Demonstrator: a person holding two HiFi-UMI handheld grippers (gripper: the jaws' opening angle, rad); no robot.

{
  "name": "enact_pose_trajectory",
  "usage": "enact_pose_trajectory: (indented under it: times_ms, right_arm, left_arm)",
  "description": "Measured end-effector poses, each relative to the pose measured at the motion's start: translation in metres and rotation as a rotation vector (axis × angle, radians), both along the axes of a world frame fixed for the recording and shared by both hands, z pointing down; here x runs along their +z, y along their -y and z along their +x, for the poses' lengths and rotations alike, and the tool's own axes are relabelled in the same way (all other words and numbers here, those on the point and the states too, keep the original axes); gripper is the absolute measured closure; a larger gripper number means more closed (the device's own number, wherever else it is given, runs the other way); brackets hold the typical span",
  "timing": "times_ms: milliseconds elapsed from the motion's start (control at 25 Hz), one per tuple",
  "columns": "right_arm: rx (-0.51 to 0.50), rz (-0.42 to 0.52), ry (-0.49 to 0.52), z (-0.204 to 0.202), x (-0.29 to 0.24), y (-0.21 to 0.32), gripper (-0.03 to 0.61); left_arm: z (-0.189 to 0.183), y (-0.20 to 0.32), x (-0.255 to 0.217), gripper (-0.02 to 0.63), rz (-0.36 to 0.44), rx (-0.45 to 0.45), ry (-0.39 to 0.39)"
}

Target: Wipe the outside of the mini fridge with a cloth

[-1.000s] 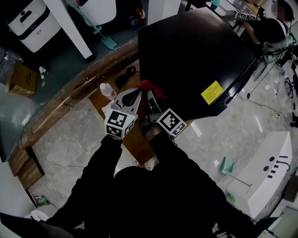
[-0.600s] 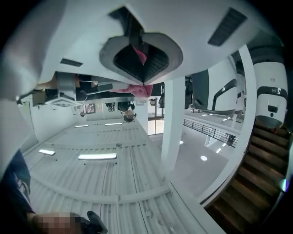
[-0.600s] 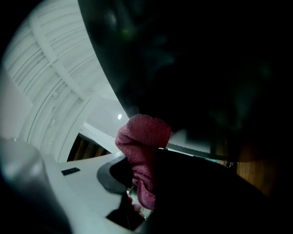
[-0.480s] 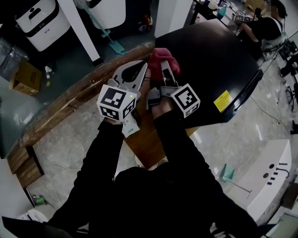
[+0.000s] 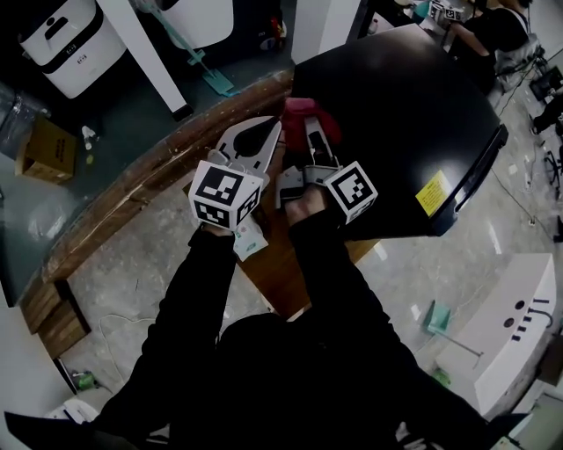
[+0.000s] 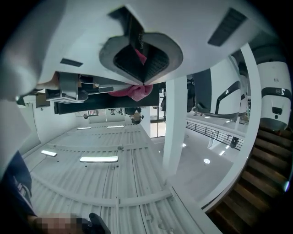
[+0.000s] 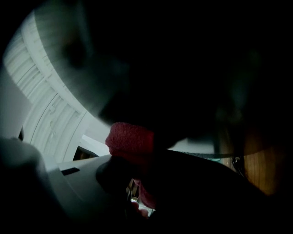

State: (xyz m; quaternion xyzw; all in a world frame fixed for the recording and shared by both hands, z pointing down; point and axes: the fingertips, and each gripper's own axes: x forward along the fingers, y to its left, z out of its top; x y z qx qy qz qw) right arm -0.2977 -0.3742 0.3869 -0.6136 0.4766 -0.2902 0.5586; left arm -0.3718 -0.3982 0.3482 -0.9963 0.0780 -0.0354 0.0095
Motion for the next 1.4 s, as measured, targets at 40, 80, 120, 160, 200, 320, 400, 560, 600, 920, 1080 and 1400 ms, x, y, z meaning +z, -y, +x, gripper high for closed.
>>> enact_pose_trajectory:
  times_ms: [40,80,120,160,200,320,400,560,600,920,1080,1400]
  right_arm:
    - [-0.003,-0.002,0.003,0.001,0.007,0.002,0.451]
    - [-0.003,-0.011,0.003,0.002,0.015,0.004,0.451]
    - [-0.002,-0.025,0.003,0.004,0.025,0.006,0.451]
    - [0.000,-0.043,0.009,0.005,0.035,0.008,0.449]
    - [0.001,-0.059,0.025,0.006,0.048,0.010,0.449]
    - [0.006,-0.091,0.092,0.005,0.089,0.014,0.451]
    - [0.009,-0.100,0.117,0.005,0.115,0.017,0.451]
    - [0.017,-0.171,0.167,0.007,0.167,0.018,0.453]
    - [0.017,-0.181,0.176,0.007,0.177,0.019,0.453]
    - [0.032,-0.282,0.243,0.007,0.244,0.017,0.456]
    - [0.033,-0.338,0.310,0.007,0.290,0.011,0.459]
    - [0.032,-0.403,0.312,0.005,0.341,0.007,0.460]
  left_arm:
    - [0.002,0.001,0.008,0.607,-0.007,0.003,0.013]
    - [0.004,0.002,0.017,0.607,-0.014,0.006,0.027]
    - [0.006,0.004,0.027,0.607,-0.021,0.010,0.041]
    - [0.008,0.006,0.038,0.607,-0.032,0.012,0.057]
    - [0.009,0.007,0.051,0.607,-0.044,0.012,0.074]
    - [0.009,0.010,0.091,0.607,-0.080,0.009,0.137]
    - [0.009,0.011,0.119,0.607,-0.101,0.011,0.185]
    - [0.010,0.014,0.173,0.607,-0.151,0.009,0.269]
    - [0.010,0.014,0.187,0.607,-0.167,0.007,0.293]
    - [0.010,0.013,0.248,0.607,-0.238,-0.003,0.398]
    - [0.010,0.009,0.272,0.607,-0.238,0.015,0.450]
    - [-0.004,-0.001,0.274,0.607,-0.242,0.004,0.414]
